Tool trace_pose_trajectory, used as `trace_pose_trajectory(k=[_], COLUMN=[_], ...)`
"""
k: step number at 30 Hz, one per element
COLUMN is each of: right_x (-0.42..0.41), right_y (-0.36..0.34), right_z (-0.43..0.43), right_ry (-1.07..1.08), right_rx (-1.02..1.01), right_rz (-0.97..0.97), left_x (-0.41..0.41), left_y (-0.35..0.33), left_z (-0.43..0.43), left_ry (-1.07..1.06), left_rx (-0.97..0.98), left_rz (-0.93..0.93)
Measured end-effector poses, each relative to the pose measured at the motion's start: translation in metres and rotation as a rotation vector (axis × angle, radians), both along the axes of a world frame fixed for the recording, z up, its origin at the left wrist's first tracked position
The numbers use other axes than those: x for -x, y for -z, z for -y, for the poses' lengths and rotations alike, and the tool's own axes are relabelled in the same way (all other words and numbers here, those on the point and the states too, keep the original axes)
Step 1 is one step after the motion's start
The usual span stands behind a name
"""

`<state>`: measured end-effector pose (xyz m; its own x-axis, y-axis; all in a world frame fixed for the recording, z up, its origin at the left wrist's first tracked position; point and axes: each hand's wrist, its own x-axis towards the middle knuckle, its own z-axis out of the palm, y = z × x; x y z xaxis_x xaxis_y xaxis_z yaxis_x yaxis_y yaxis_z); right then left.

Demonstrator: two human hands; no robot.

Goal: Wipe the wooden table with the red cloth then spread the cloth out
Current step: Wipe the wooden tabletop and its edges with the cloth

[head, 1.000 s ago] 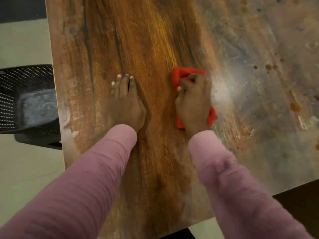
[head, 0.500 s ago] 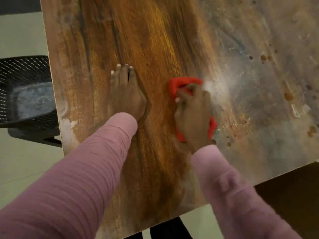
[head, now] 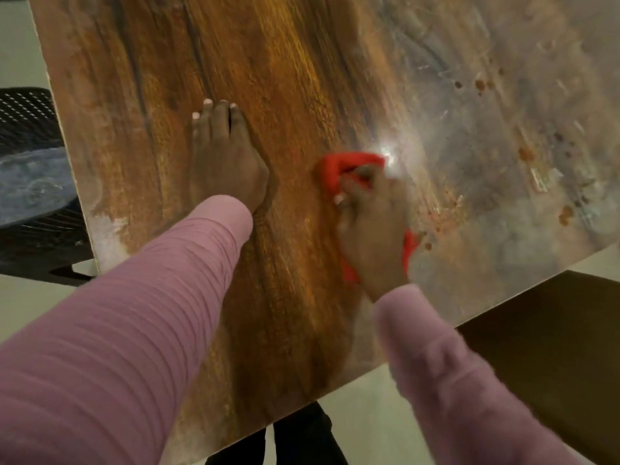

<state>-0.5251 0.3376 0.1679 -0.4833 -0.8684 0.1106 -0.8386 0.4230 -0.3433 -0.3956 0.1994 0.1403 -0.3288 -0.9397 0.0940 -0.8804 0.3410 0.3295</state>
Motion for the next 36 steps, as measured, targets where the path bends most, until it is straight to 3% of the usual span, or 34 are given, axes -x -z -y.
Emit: trace_pose_trajectory(k=[3,5,9,12,16,19,26,33,36], right_x=[-0.038,-0.020,0.045,0.041,-0.021,-0.020,0.027,-0.067,-0.070], right_y=[0.001,0.001,-0.004,-0.004,0.002,0.004,-0.004,-0.001,0.004], right_z=[-0.029,-0.030,-0.013,-0.016,-0.064,-0.084,-0.064,-0.138,-0.168], right_ry=[-0.207,-0.256,0.058,0.094,-0.108,-0.232,0.117,-0.201,-0.283], right_rx=[0.006,0.011,-0.026,-0.039,-0.040,-0.035,-0.074,-0.086,-0.105], right_rz=[0.039,0.008,-0.040,-0.019,0.001,-0.023,-0.011,0.001,-0.019], left_x=[0.001,0.000,-0.005,0.001,0.010,0.010,0.012,0.013,0.013], left_y=[-0.001,-0.002,-0.006,-0.007,-0.003,-0.001,0.002,0.000,0.000], left_z=[0.001,0.001,-0.019,-0.059,-0.087,-0.084,-0.086,-0.087,-0.087], left_ry=[0.002,0.018,0.047,0.079,0.088,0.102,0.133,0.135,0.140], left_rx=[-0.003,0.005,0.011,-0.007,-0.054,-0.041,-0.033,-0.023,-0.014], left_rz=[0.007,-0.009,-0.064,-0.136,-0.148,-0.115,-0.051,-0.012,-0.033])
